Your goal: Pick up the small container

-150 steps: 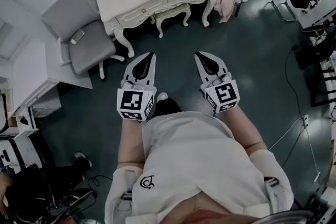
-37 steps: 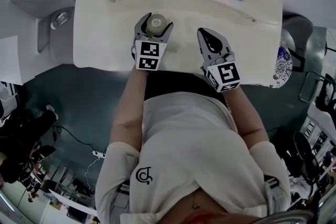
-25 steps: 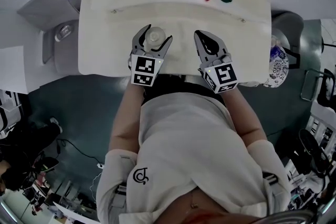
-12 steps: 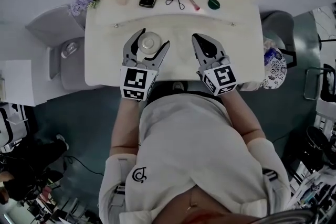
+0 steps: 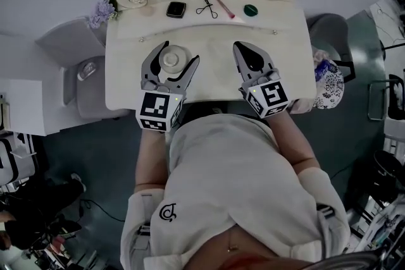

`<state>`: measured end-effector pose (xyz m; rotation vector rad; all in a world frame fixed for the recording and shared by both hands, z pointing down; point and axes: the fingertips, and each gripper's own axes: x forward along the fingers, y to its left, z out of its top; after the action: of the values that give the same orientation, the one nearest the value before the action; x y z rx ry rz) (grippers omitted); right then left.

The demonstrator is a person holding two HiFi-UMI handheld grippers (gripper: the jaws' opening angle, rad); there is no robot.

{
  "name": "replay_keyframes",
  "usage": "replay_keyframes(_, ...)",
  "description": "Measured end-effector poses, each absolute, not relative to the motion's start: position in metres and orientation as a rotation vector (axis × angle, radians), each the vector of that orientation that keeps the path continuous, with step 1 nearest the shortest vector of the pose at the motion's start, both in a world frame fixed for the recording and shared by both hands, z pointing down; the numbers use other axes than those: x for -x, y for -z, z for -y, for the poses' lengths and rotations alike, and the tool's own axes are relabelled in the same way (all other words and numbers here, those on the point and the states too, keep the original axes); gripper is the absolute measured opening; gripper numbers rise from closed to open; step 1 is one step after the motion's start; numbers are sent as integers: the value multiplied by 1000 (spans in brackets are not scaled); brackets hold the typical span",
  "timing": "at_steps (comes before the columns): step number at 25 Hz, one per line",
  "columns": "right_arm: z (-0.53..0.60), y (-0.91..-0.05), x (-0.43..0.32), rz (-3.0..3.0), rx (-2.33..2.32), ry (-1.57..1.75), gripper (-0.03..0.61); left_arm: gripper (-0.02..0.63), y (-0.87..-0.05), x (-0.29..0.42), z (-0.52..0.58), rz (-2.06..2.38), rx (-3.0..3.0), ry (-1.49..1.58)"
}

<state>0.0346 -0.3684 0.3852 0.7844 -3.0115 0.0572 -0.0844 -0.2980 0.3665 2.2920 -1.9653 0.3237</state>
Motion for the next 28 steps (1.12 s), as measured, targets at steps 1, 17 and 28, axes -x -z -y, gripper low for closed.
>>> replay_keyframes(1,368,-384,-35,3011,-785,-52,5,348,-365,84,298,1968,-2291,-320)
replay_keyframes(17,371,-384,-41,3000,-769,-27,5,348,-370,82,305,1979,-2250,-347)
replay_keyframes(28,364,-386,-35,3003,-692,-4,5,348,-374,80,305,1974,-2230,-370)
